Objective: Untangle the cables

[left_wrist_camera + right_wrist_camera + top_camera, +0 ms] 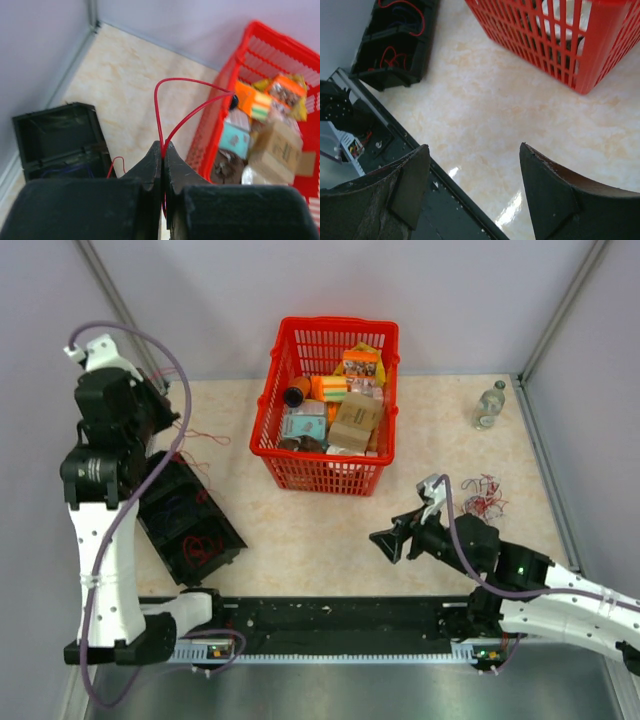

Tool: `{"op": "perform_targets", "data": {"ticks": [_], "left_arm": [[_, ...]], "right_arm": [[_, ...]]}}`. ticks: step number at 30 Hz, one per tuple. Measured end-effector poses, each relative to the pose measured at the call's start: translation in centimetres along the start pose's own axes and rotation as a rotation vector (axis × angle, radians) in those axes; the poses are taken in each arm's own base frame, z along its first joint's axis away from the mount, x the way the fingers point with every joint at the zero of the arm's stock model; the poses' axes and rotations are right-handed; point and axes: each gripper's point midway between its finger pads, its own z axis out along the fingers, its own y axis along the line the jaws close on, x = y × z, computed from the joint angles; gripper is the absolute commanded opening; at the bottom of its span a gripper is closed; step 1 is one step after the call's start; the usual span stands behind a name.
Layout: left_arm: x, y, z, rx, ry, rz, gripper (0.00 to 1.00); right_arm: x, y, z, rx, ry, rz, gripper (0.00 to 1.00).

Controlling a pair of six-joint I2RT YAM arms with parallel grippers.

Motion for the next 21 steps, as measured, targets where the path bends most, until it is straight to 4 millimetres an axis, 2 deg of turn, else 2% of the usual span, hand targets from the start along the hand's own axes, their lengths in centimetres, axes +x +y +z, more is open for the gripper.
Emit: {"op": "perform_targets", "data": {"ticks": [3, 5, 9, 13, 16, 21], "left_arm": [[-3.2, 2.0, 1.6, -0.077, -0.033, -0.033, 0.00], [-4.6, 2.8, 2.1, -0.096, -0.051, -0.052, 0.00], [-7.3, 3.0, 2.0, -0.085, -0.099, -0.088, 0.00], [-8.9, 2.5, 0.9, -0.064, -0.147, -0.095, 0.00], [-10.0, 2.4, 0.0, -0.066, -0.183, -0.090, 0.00], [-11.7, 3.4, -1.5, -0.128, -0.254, -0.071, 0.00]], "right_arm": [[-2.0, 0.3, 0.1, 0.016, -0.032, -0.024, 0.72], [-2.6, 0.4, 0.3, 0.027, -0.034, -0.042, 0.72], [-2.9, -0.3, 0.9, 0.078, -0.031, -0.077, 0.73], [-2.5, -1.4, 1.4, 0.128, -0.015, -0.122, 0.74], [-2.8, -2.9, 1.8, 0.192, -0.005, -0.153, 0.74], [-4.6, -6.6, 2.3, 0.311, -0.008, -0.131, 0.74]]}}
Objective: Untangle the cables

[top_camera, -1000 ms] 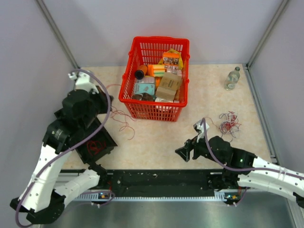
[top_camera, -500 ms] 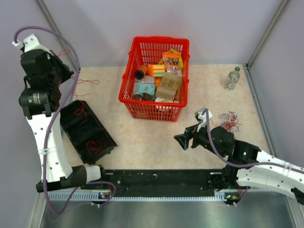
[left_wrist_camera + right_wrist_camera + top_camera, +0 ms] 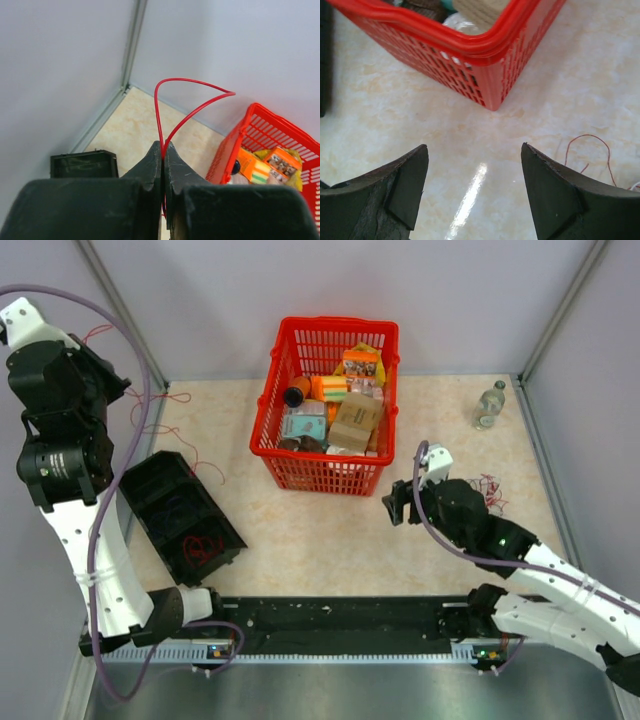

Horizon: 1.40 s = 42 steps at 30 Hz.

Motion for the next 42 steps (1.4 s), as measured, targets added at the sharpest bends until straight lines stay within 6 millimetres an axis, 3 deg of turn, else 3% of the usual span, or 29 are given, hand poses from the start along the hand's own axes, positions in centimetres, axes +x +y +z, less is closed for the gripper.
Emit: {"op": "perform_targets", "data": {"ticks": [3, 7, 15, 19, 22, 27, 33, 35, 37, 42], "left_arm": [[-0.8, 0.9, -0.3, -0.049, -0.037, 0.016, 0.00], [-1.6, 1.0, -0.1, -0.061, -0.071, 0.011, 0.00], [-2.4, 1.4, 2.2, -0.110, -0.109, -0.020, 0.00], [-1.1, 2.1, 4.0, -0.157, -0.058, -0.007, 0.00], [-0.2, 2.6, 4.0, -0.181, -0.023, -0.002, 0.00], [-1.5, 2.4, 0.1, -0.153, -0.066, -0.034, 0.00], [-2.4, 3.1, -7.5, -0.101, -0.165, -0.081, 0.00], [-1.6, 3.3, -8.6, -0.085, -0.170, -0.089, 0.00], [0.1, 3.5, -8.2, -0.076, -0.147, -0.094, 0.00], [7.7, 4.9, -3.0, -0.129, 0.053, -0.074, 0.00]], "right_arm": [[-0.2, -1.8, 0.4, 0.039, 0.005, 0.029, 0.75], [-0.3, -2.8, 0.5, 0.056, 0.009, 0.039, 0.75], [-0.8, -5.2, 1.0, 0.135, 0.015, 0.041, 0.76], [-0.9, -5.2, 1.1, 0.124, 0.016, 0.048, 0.77], [-1.2, -5.0, 1.2, 0.111, 0.003, 0.053, 0.77], [-1.4, -4.5, 1.3, 0.086, -0.004, 0.058, 0.77], [-1.4, -4.0, 1.3, 0.063, -0.003, 0.055, 0.77], [-1.4, -3.8, 1.3, 0.056, -0.001, 0.054, 0.77], [-1.4, -3.7, 1.3, 0.050, 0.000, 0.054, 0.77], [-1.4, -3.5, 1.2, 0.043, -0.001, 0.061, 0.77]]}}
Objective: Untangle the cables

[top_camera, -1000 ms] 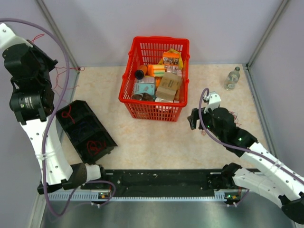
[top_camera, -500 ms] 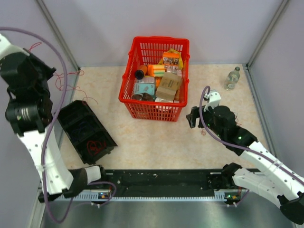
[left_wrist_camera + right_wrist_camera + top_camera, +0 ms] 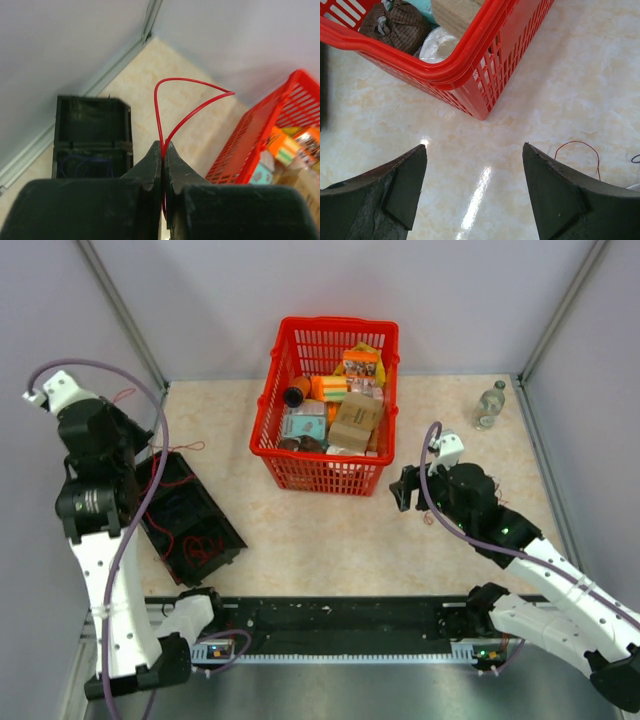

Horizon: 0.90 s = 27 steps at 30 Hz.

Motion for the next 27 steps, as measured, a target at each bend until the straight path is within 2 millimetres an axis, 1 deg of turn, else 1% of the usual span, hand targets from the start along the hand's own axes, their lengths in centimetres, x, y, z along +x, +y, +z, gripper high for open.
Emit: {"op": "perform_targets", "data": {"ticks": [2, 4, 6, 8, 10, 12, 14, 17, 20, 23, 27], "left_arm": [[2.5, 0.4, 2.1, -0.028, 0.078, 0.010, 0.00], [4.5, 0.8, 3.4, -0.049, 0.135, 0.018, 0.00], [4.8, 0.9, 3.6, -0.055, 0.146, 0.019, 0.00], [4.0, 0.7, 3.2, -0.046, 0.127, 0.015, 0.00], [2.3, 0.1, 2.5, -0.026, 0.088, 0.005, 0.00], [0.2, -0.6, 1.5, -0.002, 0.033, -0.008, 0.00], [-1.3, -1.0, 0.5, 0.015, -0.009, -0.016, 0.00], [-3.2, -1.6, -0.7, 0.036, -0.056, -0.024, 0.00], [-4.7, -2.1, -1.5, 0.057, -0.092, -0.031, 0.00], [-4.9, -2.2, -1.6, 0.062, -0.097, -0.032, 0.00], [-3.7, -1.8, -1.0, 0.046, -0.064, -0.024, 0.00]], "right_arm": [[0.0, 0.0, 0.0, -0.003, 0.000, 0.000, 0.77], [0.0, 0.1, 0.0, -0.004, -0.001, 0.000, 0.77], [0.0, 0.1, -0.1, -0.006, -0.002, 0.001, 0.77], [-0.1, 0.2, -0.2, -0.011, -0.005, 0.002, 0.77], [-0.2, 0.2, -0.2, -0.014, -0.008, 0.003, 0.77], [-0.2, 0.3, -0.3, -0.017, -0.010, 0.004, 0.77], [-0.3, 0.3, -0.3, -0.018, -0.011, 0.004, 0.77], [-0.3, 0.3, -0.3, -0.020, -0.012, 0.006, 0.77], [-0.4, 0.4, -0.4, -0.023, -0.014, 0.010, 0.77], [-0.4, 0.4, -0.4, -0.024, -0.016, 0.011, 0.77], [-0.4, 0.4, -0.4, -0.025, -0.017, 0.012, 0.77]]}}
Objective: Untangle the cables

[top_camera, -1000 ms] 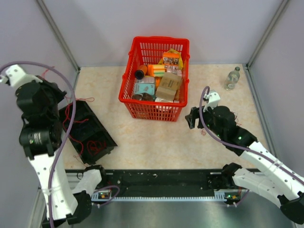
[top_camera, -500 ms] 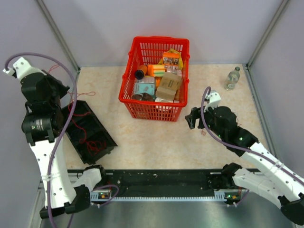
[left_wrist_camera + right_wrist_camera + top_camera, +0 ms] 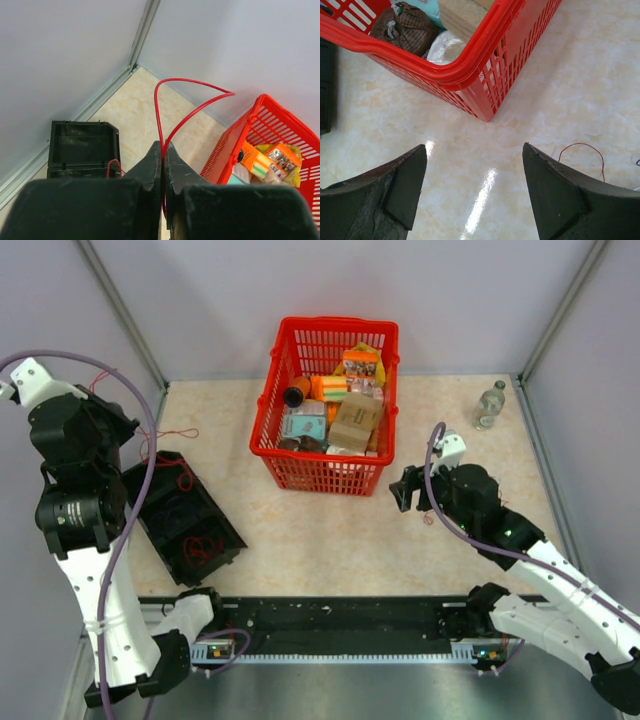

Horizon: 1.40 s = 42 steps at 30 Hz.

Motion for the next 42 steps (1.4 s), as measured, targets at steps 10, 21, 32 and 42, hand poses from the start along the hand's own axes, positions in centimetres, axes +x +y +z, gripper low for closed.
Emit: {"op": "perform_targets", "data": {"ticks": [10, 21, 32, 42], "left_arm": [[2.1, 0.9, 0.7, -0.026, 0.059, 0.019, 0.00], [9.4, 4.7, 1.5, -0.126, 0.200, 0.053, 0.00], [18.6, 10.8, 0.2, -0.353, 0.375, -0.006, 0.00], [32.4, 19.0, -4.2, -0.809, 0.690, -0.116, 0.00]], "right_arm": [[0.0, 0.1, 0.0, -0.007, 0.001, 0.002, 0.77], [0.1, 0.5, 0.0, -0.021, 0.003, 0.000, 0.77], [0.0, 0.8, 0.0, -0.033, 0.001, -0.001, 0.77], [-0.1, 0.8, -0.1, -0.033, -0.003, -0.001, 0.76]]}}
